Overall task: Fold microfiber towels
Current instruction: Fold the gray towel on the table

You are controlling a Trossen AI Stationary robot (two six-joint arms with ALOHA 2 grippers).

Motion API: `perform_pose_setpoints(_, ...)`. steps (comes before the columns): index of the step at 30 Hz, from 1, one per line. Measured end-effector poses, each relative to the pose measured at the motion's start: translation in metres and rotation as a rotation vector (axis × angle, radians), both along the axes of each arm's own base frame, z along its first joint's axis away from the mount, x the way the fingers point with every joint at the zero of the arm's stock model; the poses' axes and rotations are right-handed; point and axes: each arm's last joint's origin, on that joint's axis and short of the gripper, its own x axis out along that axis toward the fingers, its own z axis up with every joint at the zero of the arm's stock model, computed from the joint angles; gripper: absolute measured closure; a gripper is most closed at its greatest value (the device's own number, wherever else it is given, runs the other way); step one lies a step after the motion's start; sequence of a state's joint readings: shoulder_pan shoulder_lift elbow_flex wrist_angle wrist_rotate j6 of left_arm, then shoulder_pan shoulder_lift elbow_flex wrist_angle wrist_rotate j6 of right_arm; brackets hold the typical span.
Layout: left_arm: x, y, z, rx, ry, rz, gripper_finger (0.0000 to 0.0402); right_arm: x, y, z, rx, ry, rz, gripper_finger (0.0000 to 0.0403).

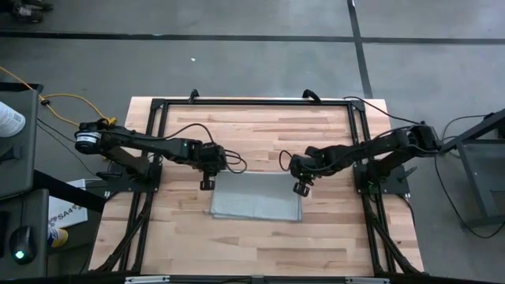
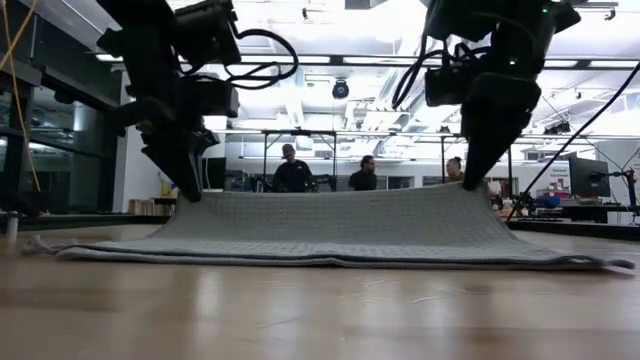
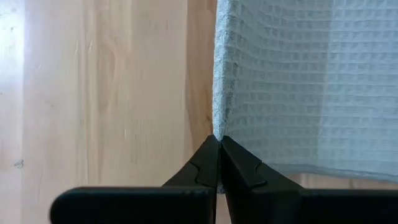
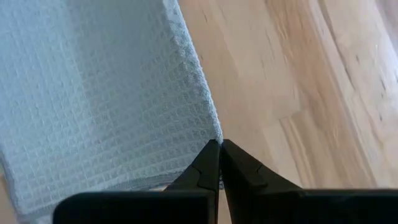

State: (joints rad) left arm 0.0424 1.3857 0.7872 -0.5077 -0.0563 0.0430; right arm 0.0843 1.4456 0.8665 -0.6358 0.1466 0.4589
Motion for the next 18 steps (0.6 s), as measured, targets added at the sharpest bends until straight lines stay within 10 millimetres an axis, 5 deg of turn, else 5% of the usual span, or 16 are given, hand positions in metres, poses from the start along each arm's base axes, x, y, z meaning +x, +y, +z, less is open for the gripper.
perform_pose_setpoints(18,0.002,0.001,0.001,0.079,-0.022,-0.036,0.0344,0.002,-0.019,0.001,-0.021,-0.008,-0.008,0.0371)
